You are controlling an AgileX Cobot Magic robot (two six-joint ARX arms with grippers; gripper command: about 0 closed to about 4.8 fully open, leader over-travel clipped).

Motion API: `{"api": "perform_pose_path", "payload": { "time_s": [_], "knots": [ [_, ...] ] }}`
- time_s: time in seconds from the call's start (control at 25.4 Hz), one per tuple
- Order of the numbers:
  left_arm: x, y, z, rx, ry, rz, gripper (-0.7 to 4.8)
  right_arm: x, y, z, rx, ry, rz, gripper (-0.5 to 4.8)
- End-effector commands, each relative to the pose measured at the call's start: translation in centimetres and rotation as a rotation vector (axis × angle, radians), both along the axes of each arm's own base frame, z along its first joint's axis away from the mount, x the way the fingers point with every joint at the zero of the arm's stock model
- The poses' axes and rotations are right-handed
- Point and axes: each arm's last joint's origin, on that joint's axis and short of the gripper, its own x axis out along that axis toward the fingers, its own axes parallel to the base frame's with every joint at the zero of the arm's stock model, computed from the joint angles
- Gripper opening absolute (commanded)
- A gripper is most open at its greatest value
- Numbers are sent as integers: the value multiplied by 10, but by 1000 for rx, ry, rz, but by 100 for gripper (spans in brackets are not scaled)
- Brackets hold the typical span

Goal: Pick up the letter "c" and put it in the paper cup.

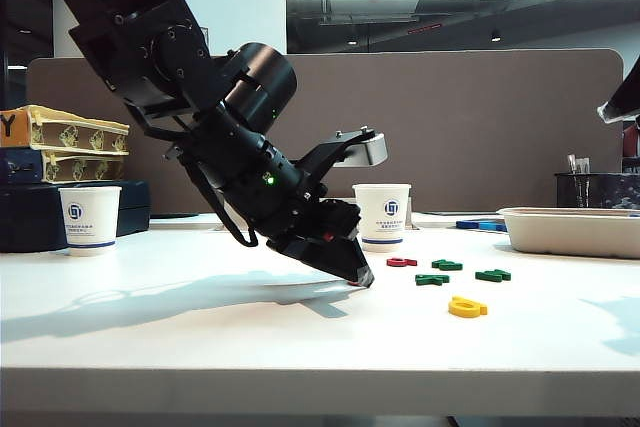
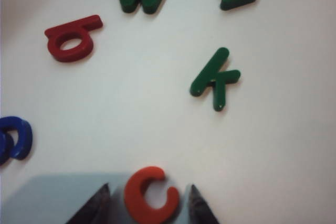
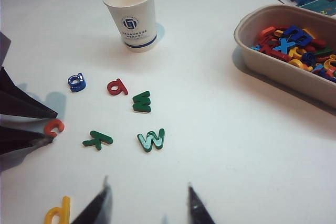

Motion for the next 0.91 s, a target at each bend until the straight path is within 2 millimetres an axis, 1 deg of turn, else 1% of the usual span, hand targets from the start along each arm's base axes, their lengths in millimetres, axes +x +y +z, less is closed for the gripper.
{"api": "perform_pose_path", "payload": {
  "time_s": [0.04,0.55,0.59,0.67,0.91],
  "knots": [
    [0,-1,-4,7,9,-1,186,1,0,2,-3,-16,-1,180],
    [0,-1,-6,13,19,-1,178,0,4,2,-30,-24,8,180],
    [-1,-1,-6,14,20,-1,166,0,4,2,-31,-24,8,180],
    [-1,-1,-6,14,20,-1,117,0,4,2,-32,-24,8,180],
    [0,-1,-6,16,18,1,111,0,4,2,-31,-24,8,180]
  ]
}}
